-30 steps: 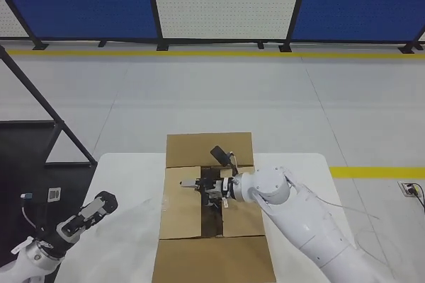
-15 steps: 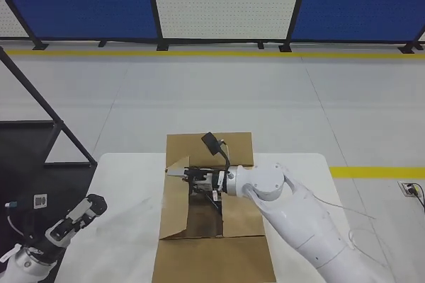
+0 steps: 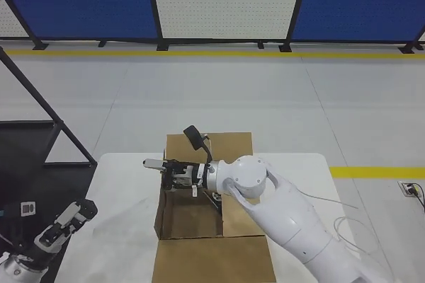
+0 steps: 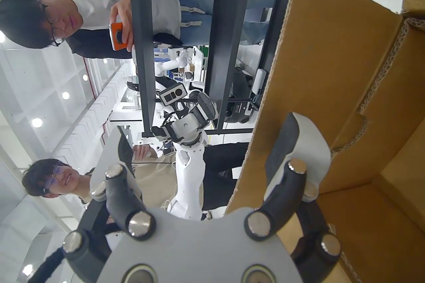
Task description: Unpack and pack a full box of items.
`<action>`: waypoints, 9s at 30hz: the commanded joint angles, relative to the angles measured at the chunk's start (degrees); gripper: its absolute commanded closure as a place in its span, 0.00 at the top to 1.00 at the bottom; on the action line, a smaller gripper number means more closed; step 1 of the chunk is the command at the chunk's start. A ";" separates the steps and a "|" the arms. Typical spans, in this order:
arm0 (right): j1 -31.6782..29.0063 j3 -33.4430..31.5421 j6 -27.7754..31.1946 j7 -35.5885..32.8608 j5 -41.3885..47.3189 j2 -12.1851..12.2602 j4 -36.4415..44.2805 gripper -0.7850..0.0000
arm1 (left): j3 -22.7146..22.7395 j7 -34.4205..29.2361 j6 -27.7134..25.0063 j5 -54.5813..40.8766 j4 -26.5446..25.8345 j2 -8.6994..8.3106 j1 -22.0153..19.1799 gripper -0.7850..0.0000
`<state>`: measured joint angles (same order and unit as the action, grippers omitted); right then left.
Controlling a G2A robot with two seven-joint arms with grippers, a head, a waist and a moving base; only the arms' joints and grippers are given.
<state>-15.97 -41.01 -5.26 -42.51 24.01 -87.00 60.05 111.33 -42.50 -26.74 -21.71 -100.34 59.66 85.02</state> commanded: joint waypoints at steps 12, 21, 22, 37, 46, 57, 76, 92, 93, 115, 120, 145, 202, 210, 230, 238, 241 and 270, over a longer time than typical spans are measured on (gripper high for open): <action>0.45 3.55 -1.34 3.76 -0.50 -2.50 0.36 1.00 | 1.51 5.29 3.92 2.51 1.38 -0.07 -0.58 1.00; 5.82 9.45 -2.55 8.45 2.00 -8.98 -10.11 1.00 | 5.20 7.35 5.10 1.53 3.93 -0.17 1.38 1.00; 6.27 10.04 -2.48 9.03 2.16 -9.76 -11.35 1.00 | 5.40 7.36 5.29 1.06 3.89 -0.15 1.78 1.00; 10.68 13.51 -1.51 9.54 3.52 -18.73 -27.46 1.00 | 5.96 6.46 5.70 0.03 3.12 -0.13 3.02 1.00; 12.00 14.03 -1.90 8.74 1.58 -22.09 -33.60 1.00 | 3.89 5.74 7.43 0.28 1.04 -0.02 3.72 1.00; 12.97 12.77 0.15 8.17 0.21 -24.61 -39.11 1.00 | 3.08 -3.14 10.95 -5.44 0.08 -0.35 4.59 1.00; 12.70 11.28 1.67 5.33 -4.50 -26.63 -44.30 1.00 | 5.21 -5.64 15.03 -12.31 0.53 -0.73 4.12 1.00; 12.44 9.64 2.46 4.85 -7.79 -27.35 -45.00 1.00 | 6.47 -5.93 17.12 -15.96 1.04 -0.88 3.75 1.00; 12.41 9.39 2.77 4.92 -7.73 -27.35 -44.90 1.00 | 6.47 -5.89 17.13 -15.86 1.03 -0.88 3.80 1.00; 12.70 0.15 19.49 1.31 -7.26 -21.74 -39.94 1.00 | 7.68 0.80 12.40 -23.15 -4.25 0.27 5.58 1.00; 10.76 -2.14 19.38 1.63 -8.63 -19.52 -36.96 1.00 | 7.51 0.96 12.31 -24.34 -5.54 0.49 6.08 1.00; -35.47 -34.27 10.25 -6.43 -25.65 -1.00 30.18 1.00 | -6.89 -15.24 31.13 -12.31 -10.52 -2.57 -12.63 1.00; -63.02 -56.59 9.31 2.33 -18.83 5.12 56.72 1.00 | -59.65 -3.99 37.38 5.86 20.52 4.69 -47.65 1.00; -66.41 -57.53 10.21 2.02 -18.57 5.90 58.75 1.00 | -64.20 0.42 34.42 3.25 25.34 7.57 -50.43 1.00; -64.80 -48.07 12.52 -7.55 -24.80 7.96 60.89 1.00 | -59.11 1.74 31.38 0.16 16.73 7.96 -47.40 1.00; -65.43 -45.85 14.46 -11.91 -27.62 8.98 62.26 1.00 | -61.42 4.27 32.24 -1.57 16.37 9.65 -49.48 1.00; -65.55 -45.68 12.88 -10.80 -29.35 9.26 61.63 1.00 | -62.51 5.03 31.90 -3.03 16.77 10.52 -50.60 1.00; -64.15 -48.75 -0.41 7.99 -33.02 10.58 59.46 1.00 | -54.13 1.22 27.46 -3.92 20.01 11.31 -49.88 1.00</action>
<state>-80.77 -89.32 -4.86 -35.13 -9.48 -76.44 120.64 55.41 -41.32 0.88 -25.39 -80.00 71.33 34.24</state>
